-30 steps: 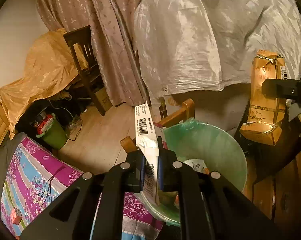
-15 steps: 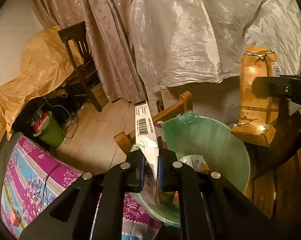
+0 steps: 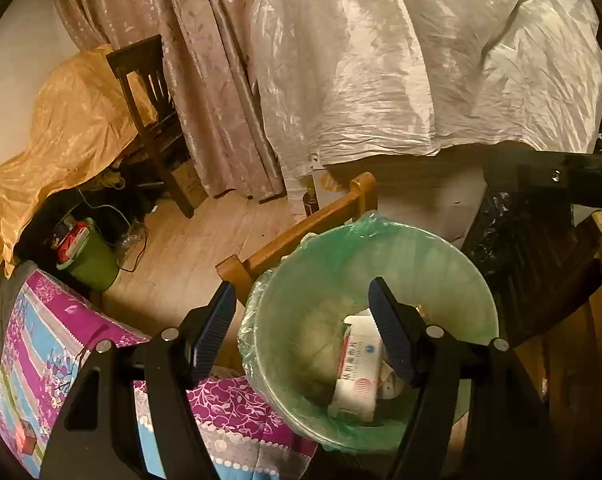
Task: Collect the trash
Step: 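Hold both items over the green bin and open both tools to drop them, then swing both open tools back to the trash on the bed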
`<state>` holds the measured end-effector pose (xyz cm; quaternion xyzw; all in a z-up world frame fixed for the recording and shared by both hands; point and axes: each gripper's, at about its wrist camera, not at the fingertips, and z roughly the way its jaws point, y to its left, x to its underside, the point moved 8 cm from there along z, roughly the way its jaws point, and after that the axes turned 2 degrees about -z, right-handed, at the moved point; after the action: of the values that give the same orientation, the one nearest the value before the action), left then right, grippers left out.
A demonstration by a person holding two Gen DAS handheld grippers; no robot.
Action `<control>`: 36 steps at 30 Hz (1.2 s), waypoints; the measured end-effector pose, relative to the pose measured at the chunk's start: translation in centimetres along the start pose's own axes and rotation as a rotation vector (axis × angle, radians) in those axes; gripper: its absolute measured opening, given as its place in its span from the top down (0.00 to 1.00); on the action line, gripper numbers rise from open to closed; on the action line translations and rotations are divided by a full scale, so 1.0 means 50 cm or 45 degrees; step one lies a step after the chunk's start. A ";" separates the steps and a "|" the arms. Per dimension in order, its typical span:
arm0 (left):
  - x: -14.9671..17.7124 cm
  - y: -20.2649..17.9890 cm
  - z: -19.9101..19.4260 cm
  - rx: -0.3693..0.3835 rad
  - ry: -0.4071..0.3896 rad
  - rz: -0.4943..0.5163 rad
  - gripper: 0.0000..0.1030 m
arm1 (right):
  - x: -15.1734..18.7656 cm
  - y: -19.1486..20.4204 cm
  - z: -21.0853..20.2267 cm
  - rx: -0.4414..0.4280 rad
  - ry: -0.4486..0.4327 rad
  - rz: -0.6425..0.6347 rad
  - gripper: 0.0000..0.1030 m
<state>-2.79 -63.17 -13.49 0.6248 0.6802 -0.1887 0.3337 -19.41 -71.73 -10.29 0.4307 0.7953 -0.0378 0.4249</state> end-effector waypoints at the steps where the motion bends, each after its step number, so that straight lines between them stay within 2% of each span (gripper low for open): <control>1: 0.001 -0.001 -0.002 -0.004 -0.004 0.002 0.36 | 0.001 -0.001 -0.002 0.002 -0.005 0.006 0.57; 5: 0.011 0.011 -0.013 -0.048 -0.009 -0.009 0.36 | 0.003 0.000 -0.016 -0.008 -0.045 0.011 0.57; 8: 0.031 0.045 -0.039 -0.141 -0.053 -0.039 0.36 | 0.002 0.015 -0.024 -0.022 -0.085 0.000 0.57; 12: 0.076 0.116 -0.083 -0.272 -0.092 -0.145 0.36 | 0.005 0.060 -0.029 -0.046 -0.152 -0.018 0.57; 15: 0.146 0.186 -0.127 -0.384 -0.089 -0.232 0.35 | 0.014 0.116 -0.027 -0.069 -0.208 -0.038 0.56; 18: 0.213 0.245 -0.167 -0.486 -0.063 -0.302 0.35 | 0.033 0.198 -0.019 -0.109 -0.252 -0.091 0.56; 20: 0.275 0.296 -0.204 -0.551 -0.032 -0.391 0.35 | 0.053 0.264 -0.014 -0.161 -0.256 -0.147 0.56; 27: 0.472 0.423 -0.318 -0.712 0.072 -0.647 0.35 | 0.154 0.497 0.020 -0.335 -0.130 -0.378 0.54; 33: 0.651 0.475 -0.415 -0.799 0.146 -0.833 0.35 | 0.259 0.685 0.049 -0.449 0.014 -0.539 0.52; 36: 0.763 0.492 -0.465 -0.840 0.196 -0.969 0.35 | 0.316 0.779 0.063 -0.511 0.089 -0.604 0.50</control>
<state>16.27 -16.23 -19.41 0.2062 0.9055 -0.0254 0.3700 6.31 -38.37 -11.57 0.1415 0.8793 0.0366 0.4532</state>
